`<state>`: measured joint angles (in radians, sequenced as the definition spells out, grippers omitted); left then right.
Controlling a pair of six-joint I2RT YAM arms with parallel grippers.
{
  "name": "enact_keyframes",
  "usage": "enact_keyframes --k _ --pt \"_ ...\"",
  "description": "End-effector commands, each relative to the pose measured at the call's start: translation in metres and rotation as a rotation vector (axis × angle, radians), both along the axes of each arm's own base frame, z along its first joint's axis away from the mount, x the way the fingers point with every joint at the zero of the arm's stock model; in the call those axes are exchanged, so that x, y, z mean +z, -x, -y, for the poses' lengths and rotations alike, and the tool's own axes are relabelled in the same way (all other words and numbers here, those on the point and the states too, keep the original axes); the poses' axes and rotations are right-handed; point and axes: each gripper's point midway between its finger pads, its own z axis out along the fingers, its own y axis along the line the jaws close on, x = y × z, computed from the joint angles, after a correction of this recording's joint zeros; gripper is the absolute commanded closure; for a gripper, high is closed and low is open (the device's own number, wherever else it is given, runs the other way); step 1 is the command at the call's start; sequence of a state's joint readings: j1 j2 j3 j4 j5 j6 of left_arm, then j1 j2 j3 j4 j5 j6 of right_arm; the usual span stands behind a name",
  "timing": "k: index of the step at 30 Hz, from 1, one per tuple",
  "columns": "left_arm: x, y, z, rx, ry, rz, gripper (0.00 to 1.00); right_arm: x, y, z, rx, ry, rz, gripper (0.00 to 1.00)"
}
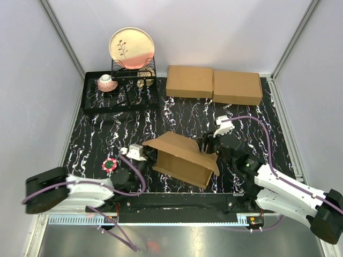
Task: Fold the paper box
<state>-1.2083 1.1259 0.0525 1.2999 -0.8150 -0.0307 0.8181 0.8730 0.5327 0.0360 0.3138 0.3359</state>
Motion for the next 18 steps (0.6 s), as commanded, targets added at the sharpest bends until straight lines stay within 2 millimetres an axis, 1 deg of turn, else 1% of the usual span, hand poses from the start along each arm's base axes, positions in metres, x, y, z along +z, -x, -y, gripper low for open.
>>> enact_keyframes --k 1,2,3,4,5,6,7,8,9,10,11,12,14,15,16,17,18 --pt "0.016 0.008 -0.029 0.063 0.096 -0.02 0.63 0.014 0.012 -0.018 0.099 -0.113 0.034 0.4" --pt "-0.003 0.009 -0.032 0.073 0.0 -0.07 0.62 0.005 0.013 -0.017 0.102 -0.101 0.02 0.41" --pt "0.013 0.01 -0.04 0.084 0.067 -0.055 0.6 0.002 0.013 -0.018 0.102 -0.104 0.018 0.41" --pt "0.015 0.011 -0.046 0.093 0.065 -0.046 0.6 -0.001 0.015 -0.02 0.115 -0.11 0.009 0.41" --pt "0.009 0.012 -0.05 0.099 0.033 -0.054 0.6 -0.01 0.018 -0.02 0.123 -0.108 -0.001 0.42" --pt "0.017 0.013 -0.056 0.105 0.071 -0.046 0.59 -0.01 0.016 -0.021 0.122 -0.117 0.004 0.43" --pt "0.017 0.013 -0.06 0.117 0.068 -0.051 0.59 -0.013 0.018 -0.023 0.137 -0.115 -0.002 0.44" --pt "0.007 0.013 -0.066 0.143 0.021 -0.079 0.59 -0.023 0.019 -0.023 0.14 -0.093 -0.022 0.46" --pt "0.013 0.013 -0.07 0.16 0.049 -0.086 0.59 -0.028 0.019 -0.024 0.144 -0.084 -0.026 0.46" --pt "0.012 0.012 -0.076 0.189 0.058 -0.104 0.59 -0.032 0.02 -0.025 0.154 -0.074 -0.033 0.46" --pt "0.001 0.011 -0.087 0.251 0.046 -0.152 0.59 -0.039 0.021 -0.025 0.158 -0.06 -0.047 0.47" --pt "0.009 0.011 -0.094 0.291 0.081 -0.162 0.59 -0.043 0.021 -0.024 0.159 -0.052 -0.053 0.48" --pt "0.013 0.009 -0.111 0.391 0.121 -0.175 0.59 -0.051 0.024 -0.025 0.172 -0.037 -0.07 0.49" --pt "0.021 0.008 -0.111 0.399 0.135 -0.166 0.58 -0.052 0.025 -0.026 0.18 -0.028 -0.077 0.51" --pt "0.028 0.007 -0.111 0.396 0.078 -0.139 0.58 -0.057 0.026 -0.026 0.189 -0.008 -0.09 0.51" --pt "0.043 0.006 -0.101 0.359 0.125 -0.111 0.58 -0.065 0.028 -0.025 0.192 0.02 -0.118 0.52" --pt "0.058 0.005 -0.098 0.35 0.138 -0.097 0.57 -0.069 0.029 -0.024 0.195 0.036 -0.131 0.53"
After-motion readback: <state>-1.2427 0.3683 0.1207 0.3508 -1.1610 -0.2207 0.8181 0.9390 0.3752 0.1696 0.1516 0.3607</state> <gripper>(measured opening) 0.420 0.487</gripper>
